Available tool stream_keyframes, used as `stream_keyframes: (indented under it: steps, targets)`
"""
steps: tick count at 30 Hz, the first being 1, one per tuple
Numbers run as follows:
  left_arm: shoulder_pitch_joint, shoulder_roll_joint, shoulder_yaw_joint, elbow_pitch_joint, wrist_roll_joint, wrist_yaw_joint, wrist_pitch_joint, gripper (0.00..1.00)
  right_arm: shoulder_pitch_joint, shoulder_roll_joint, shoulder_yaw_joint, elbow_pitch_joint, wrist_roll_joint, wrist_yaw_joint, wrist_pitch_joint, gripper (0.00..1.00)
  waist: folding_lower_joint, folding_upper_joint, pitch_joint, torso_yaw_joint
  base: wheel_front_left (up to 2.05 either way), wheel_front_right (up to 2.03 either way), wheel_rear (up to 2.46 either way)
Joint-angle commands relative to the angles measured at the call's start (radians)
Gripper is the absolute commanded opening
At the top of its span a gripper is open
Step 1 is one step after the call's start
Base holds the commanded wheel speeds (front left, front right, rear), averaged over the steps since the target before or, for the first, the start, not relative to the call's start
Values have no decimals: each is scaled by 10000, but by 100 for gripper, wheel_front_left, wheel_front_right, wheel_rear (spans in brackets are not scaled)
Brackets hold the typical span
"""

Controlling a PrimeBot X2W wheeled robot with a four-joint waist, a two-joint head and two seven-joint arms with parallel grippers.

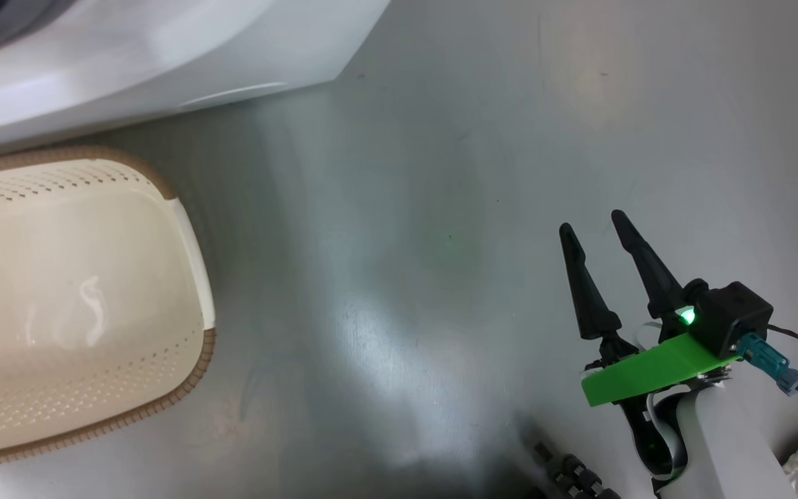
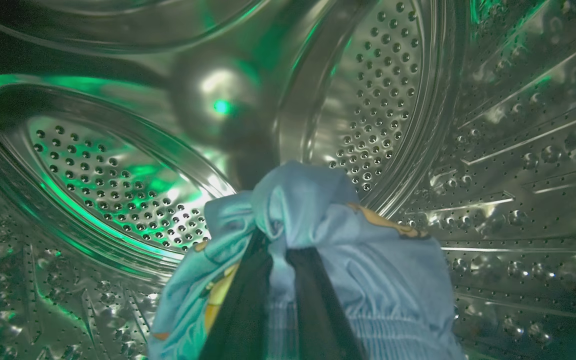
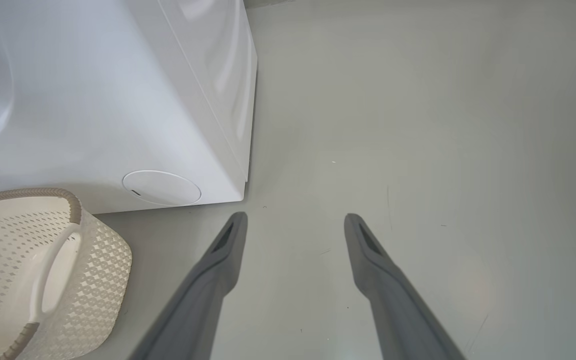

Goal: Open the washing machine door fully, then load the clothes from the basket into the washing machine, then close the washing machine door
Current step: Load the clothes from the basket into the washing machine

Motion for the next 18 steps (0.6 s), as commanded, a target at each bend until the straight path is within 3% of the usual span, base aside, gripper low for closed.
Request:
stream_keyframes:
  steps: [1,5,7,8,18]
  targets:
    - [387,419,101,-451,44,135,-49,0,145,16,268,-103,50,16,-48,100,0,0,-101,2,0,0,0]
    - [826,346,228,-226,-147,155,-50,0,127,22,309,-74,27,16,-48,100,0,0,-211,12,0,0,0]
    - [877,316,296,43,-263,146,-51,77,124,23,296,-69,14,16,-48,100,0,0,-235,45,0,0,0]
    - [882,300,347,180,-323,176,-51,100,118,24,289,-65,13,16,-48,100,0,0,-246,60,0,0,0]
    - [950,111,458,1292,-634,272,-52,100,105,24,234,27,-5,16,-48,100,0,0,-615,177,0,0,0]
